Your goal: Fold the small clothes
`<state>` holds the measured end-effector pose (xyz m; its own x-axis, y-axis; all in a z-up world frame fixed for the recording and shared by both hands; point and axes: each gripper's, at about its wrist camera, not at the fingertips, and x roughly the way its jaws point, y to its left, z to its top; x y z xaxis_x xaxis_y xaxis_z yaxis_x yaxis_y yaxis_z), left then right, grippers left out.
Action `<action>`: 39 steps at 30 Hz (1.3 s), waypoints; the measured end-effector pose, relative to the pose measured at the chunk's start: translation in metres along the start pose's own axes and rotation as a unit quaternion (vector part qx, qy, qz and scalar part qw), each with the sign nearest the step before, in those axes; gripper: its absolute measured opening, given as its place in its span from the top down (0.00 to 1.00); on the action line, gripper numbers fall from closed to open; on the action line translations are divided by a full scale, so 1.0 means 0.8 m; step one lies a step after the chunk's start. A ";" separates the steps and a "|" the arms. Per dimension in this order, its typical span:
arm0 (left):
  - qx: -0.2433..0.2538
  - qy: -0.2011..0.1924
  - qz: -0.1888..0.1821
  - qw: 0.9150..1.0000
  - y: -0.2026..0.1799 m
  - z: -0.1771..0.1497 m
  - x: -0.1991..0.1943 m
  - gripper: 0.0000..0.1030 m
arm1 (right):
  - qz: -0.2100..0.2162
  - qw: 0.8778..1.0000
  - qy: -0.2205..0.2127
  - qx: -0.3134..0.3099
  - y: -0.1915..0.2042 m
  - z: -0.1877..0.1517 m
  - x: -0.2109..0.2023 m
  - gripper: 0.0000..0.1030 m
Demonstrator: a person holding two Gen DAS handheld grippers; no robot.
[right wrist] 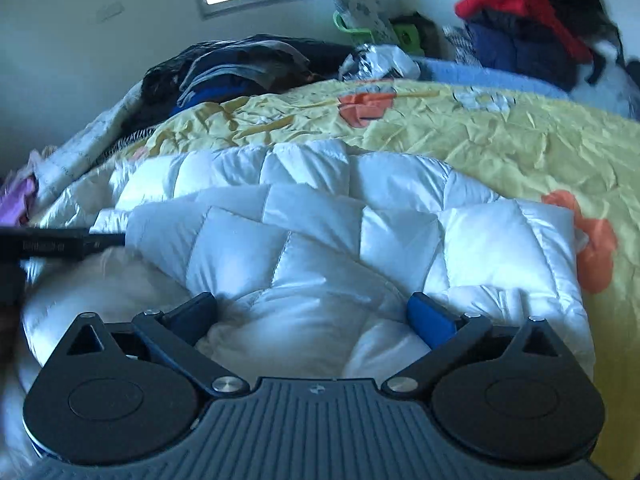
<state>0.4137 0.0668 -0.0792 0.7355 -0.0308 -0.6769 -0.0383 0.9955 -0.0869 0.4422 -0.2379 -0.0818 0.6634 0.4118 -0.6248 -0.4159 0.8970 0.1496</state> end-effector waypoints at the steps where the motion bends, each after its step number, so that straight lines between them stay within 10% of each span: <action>1: 0.003 -0.001 0.001 1.000 -0.001 -0.001 0.002 0.04 | -0.002 1.000 -0.001 -0.002 0.000 0.001 0.003 0.03; 16: 0.012 -0.024 -0.025 0.999 -0.017 -0.020 -0.108 0.05 | -0.002 0.999 -0.034 0.003 0.024 0.008 -0.081 0.01; 31: 0.067 0.005 -0.011 0.998 -0.043 -0.046 -0.076 0.02 | -0.026 0.999 0.025 -0.020 0.037 -0.031 -0.045 0.02; 35: 0.059 -0.074 -0.037 0.995 -0.023 -0.015 -0.118 0.01 | 0.012 0.998 -0.036 0.054 0.012 -0.008 -0.091 0.06; 39: 0.052 -0.049 -0.014 0.997 -0.003 0.031 -0.078 0.01 | 0.039 0.990 -0.049 0.129 -0.019 0.018 -0.095 0.01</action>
<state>0.3845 0.0685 -0.0184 0.7976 -0.0547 -0.6007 0.0501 0.9984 -0.0244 0.4071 -0.2804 -0.0260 0.6984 0.4830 -0.5281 -0.3031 0.8681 0.3931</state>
